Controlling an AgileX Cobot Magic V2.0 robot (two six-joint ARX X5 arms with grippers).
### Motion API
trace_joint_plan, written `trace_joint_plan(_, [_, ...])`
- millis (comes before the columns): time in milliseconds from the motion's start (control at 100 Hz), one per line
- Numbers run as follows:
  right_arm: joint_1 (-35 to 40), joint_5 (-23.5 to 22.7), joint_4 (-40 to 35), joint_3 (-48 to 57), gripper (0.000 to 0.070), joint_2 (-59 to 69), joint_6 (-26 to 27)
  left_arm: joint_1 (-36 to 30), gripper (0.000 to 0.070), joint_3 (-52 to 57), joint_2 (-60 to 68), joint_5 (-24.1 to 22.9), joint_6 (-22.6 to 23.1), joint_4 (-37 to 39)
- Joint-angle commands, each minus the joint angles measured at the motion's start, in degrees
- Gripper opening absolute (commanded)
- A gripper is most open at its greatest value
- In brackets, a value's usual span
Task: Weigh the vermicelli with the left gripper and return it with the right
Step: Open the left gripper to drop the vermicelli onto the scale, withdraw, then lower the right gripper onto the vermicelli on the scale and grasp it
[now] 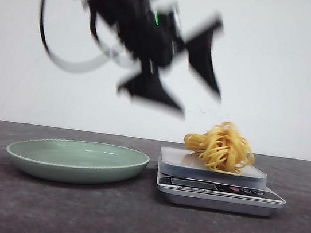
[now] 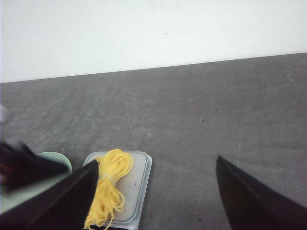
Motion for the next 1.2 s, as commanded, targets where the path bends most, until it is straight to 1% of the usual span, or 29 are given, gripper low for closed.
trace_joint_plan(0, [0.0, -0.5, 0.4, 1.1, 0.0495, 0.2, -0.7, -0.2, 0.0416, 1.5, -5.3, -0.4, 2.4, -0.5])
trace_joint_plan(60, [0.0, -0.7, 0.4, 1.1, 0.0495, 0.2, -0.7, -0.2, 0.0414, 1.5, -10.8, -2.4, 4.2, -2.4])
trace_joint_plan(120, [0.0, -1.4, 0.4, 1.1, 0.0494, 0.2, -0.7, -0.2, 0.0376, 1.5, -16.3, -5.7, 7.1, -5.2])
trace_joint_plan(200, [0.0, -1.7, 0.3, 1.1, 0.0494, 0.2, -0.7, -0.5, 0.0376, 1.5, -24.3, -12.0, 11.1, -10.4])
trace_joint_plan(270, [0.3, -1.7, 0.4, 1.1, 0.0494, 0.4, -0.7, -1.0, 0.0376, 1.5, -30.1, -16.9, 13.1, -15.0])
trace_joint_plan(330, [0.9, -1.7, 0.4, 1.1, 0.0494, 0.7, -0.7, -1.5, 0.0376, 1.5, -35.8, -22.1, 15.0, -19.6])
trace_joint_plan(400, [1.7, -2.1, 0.4, 1.1, 0.0494, 1.6, -0.7, -1.9, 0.0376, 1.5, -41.4, -26.5, 16.0, -24.5])
trace_joint_plan(460, [2.4, -2.4, 0.3, 1.1, 0.0494, 2.6, -0.8, -2.3, 0.0374, 1.5, -45.5, -29.7, 15.9, -28.9])
trace_joint_plan(540, [3.6, -2.7, 0.2, 1.1, 0.0494, 3.8, -1.6, -2.4, 0.0307, 1.5, -50.2, -32.6, 15.4, -34.8])
trace_joint_plan(600, [4.3, -2.7, 0.6, 1.1, 0.0494, 4.4, -1.7, -2.4, 0.0300, 1.5, -53.4, -35.2, 15.4, -39.6])
trace_joint_plan(680, [5.1, -2.6, 1.7, 1.1, 0.0494, 5.1, -1.8, -2.4, 0.0301, 1.5, -56.5, -36.7, 15.3, -44.6])
trace_joint_plan(770, [6.1, -2.6, 3.1, 1.1, 0.0494, 5.6, -2.1, -2.4, 0.0303, 1.4, -60.0, -37.3, 13.4, -50.1])
trace_joint_plan(910, [7.9, -2.5, 4.0, 1.1, 0.0494, 6.8, -2.2, -2.4, 0.0313, 0.8, -65.3, -37.5, 7.9, -57.2])
trace_joint_plan(980, [8.9, -2.5, 4.1, 1.1, 0.0494, 7.8, -2.4, -2.3, 0.0313, -0.3, -67.9, -37.7, 6.1, -58.6])
trace_joint_plan(1140, [11.9, -2.4, 5.8, 1.1, 0.0494, 11.5, -2.3, -2.2, 0.0313, -5.4, -73.8, -38.1, 3.1, -58.4])
trace_joint_plan(1190, [13.1, -1.8, 6.3, 1.1, 0.0494, 13.0, -2.1, -2.2, 0.0313, -7.1, -75.0, -38.1, 2.1, -58.4])
